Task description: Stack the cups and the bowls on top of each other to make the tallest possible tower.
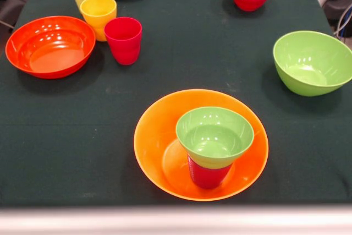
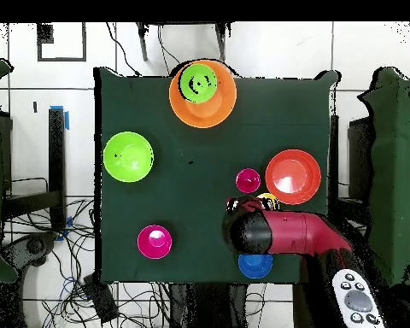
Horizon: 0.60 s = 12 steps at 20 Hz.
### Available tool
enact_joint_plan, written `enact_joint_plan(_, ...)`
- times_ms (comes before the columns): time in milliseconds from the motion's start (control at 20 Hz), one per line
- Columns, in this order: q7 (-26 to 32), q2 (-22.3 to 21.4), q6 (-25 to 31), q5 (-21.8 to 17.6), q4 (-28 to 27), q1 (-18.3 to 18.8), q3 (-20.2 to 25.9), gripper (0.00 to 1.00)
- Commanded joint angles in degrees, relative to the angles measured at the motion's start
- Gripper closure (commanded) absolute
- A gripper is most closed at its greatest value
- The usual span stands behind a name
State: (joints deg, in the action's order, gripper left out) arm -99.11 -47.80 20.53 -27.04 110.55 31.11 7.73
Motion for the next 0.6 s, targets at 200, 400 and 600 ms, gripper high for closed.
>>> enact_joint_plan(200,0.38,1.03,4.91,3.23,0.65,-0.54,8.67,0.00)
enact_joint_plan(400,0.32,2.88,5.55,3.39,-2.18,-1.35,9.02,0.00)
enact_joint_plan(600,-0.84,3.84,6.46,3.31,-3.91,-2.89,8.38,0.00)
